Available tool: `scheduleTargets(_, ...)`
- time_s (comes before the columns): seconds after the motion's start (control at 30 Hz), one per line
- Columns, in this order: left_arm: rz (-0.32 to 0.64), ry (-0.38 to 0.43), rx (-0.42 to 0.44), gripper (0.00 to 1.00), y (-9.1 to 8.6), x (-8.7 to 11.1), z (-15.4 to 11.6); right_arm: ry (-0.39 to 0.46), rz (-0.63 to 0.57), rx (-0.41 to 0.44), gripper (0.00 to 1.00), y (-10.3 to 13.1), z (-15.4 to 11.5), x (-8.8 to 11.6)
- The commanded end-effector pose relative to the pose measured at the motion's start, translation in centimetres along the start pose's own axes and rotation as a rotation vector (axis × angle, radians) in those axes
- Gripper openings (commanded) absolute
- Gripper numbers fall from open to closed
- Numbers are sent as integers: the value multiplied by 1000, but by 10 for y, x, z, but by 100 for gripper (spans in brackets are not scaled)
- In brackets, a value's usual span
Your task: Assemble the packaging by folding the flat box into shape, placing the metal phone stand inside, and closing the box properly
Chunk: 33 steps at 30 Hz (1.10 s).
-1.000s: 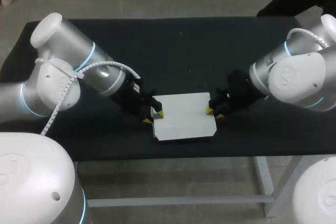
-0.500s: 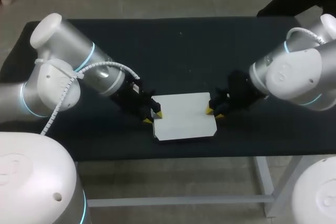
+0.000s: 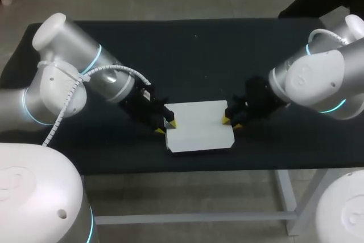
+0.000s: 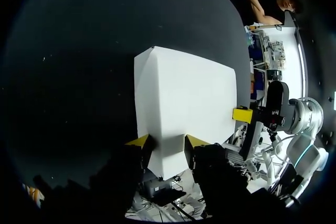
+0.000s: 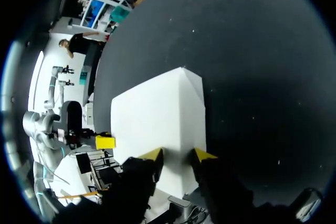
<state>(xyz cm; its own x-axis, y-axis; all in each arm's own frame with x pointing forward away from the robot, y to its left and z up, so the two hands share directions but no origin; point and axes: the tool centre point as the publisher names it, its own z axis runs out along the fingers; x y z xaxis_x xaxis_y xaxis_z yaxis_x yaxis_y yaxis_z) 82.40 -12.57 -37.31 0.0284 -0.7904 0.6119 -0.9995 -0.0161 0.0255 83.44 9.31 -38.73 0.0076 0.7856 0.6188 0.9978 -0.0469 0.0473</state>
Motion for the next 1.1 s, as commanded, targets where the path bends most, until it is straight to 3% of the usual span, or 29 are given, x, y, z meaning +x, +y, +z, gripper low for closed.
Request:
scheduleTargets(0.03,4,10,-30,44,-5,13,12,34,0,22,38,0,14,11)
scheduleTargets(0.37,24,23,-108,44,-8,23,11,66,25,47,37,1,8,17)
scheduleTargets(1.1,-2,60,-196,46,-8,31,1,106,68,124,35,9,7,23)
